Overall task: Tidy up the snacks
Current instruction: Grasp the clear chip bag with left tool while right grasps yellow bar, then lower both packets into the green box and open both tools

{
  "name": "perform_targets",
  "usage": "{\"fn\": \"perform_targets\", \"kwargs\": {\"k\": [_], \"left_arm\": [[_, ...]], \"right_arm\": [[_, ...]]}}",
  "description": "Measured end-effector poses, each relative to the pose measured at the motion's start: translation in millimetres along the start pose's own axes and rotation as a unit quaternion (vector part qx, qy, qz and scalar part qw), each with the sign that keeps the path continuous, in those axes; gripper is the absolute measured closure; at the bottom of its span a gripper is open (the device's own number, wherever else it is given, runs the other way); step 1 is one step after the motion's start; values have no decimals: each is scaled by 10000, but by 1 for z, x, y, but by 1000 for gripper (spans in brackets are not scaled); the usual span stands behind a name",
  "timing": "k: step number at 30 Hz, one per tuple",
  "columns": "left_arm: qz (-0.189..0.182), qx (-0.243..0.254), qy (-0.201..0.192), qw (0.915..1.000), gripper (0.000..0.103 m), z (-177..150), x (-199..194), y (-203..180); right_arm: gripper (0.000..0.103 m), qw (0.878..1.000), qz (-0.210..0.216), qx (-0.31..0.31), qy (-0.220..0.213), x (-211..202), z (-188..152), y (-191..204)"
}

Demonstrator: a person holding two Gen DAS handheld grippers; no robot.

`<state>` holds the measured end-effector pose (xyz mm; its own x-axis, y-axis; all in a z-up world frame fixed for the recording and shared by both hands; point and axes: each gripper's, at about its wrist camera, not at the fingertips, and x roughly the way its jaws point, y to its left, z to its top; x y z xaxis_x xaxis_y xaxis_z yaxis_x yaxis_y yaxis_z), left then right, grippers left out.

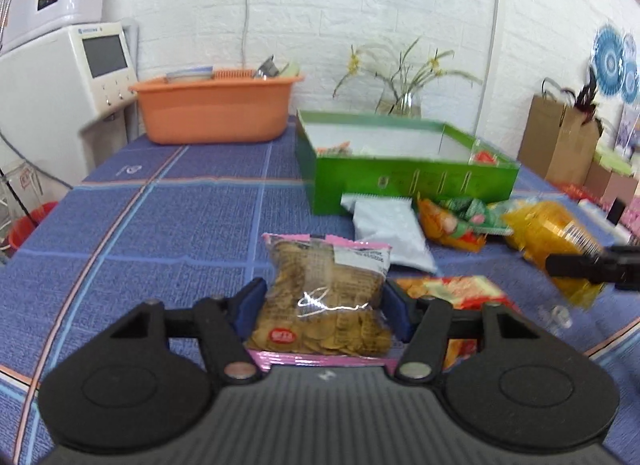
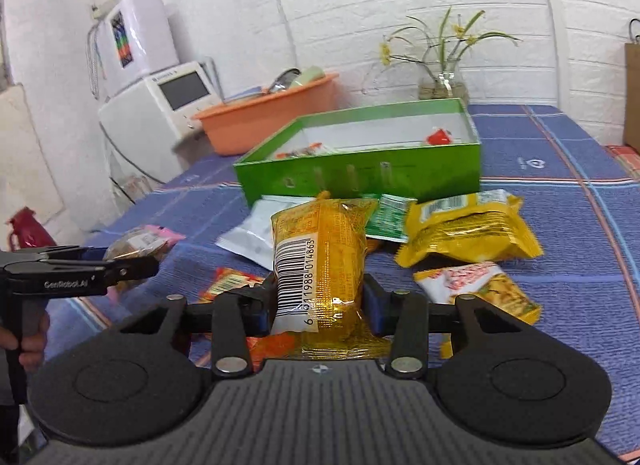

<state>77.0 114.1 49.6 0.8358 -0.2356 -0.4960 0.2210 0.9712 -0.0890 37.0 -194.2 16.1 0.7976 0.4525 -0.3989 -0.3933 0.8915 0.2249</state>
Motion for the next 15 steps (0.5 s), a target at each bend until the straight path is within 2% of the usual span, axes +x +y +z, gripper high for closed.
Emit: {"fn": "perform_targets", "kwargs": {"k": [2,6,8,11,15], "left_arm": [[17,-29,-205,9998,42,10,-6,-4],[429,192,-649,9968,42,31,-8,-22],[521,317,-772,9951,42,44,-1,-31],[294,304,-778,9961,42,70,20,-43],[-15,213,-778,9967,42,106,54,-60]], "right_arm": [[30,9997,212,90,-25,0,1,4],[30,9982,529,202,-193,-5,4,6],[30,9974,610,222,-319,-7,7,4],[30,9964,607,360,-467,-9,14,-4],[31,9912,806,955,-434,-13,17,-31]]}}
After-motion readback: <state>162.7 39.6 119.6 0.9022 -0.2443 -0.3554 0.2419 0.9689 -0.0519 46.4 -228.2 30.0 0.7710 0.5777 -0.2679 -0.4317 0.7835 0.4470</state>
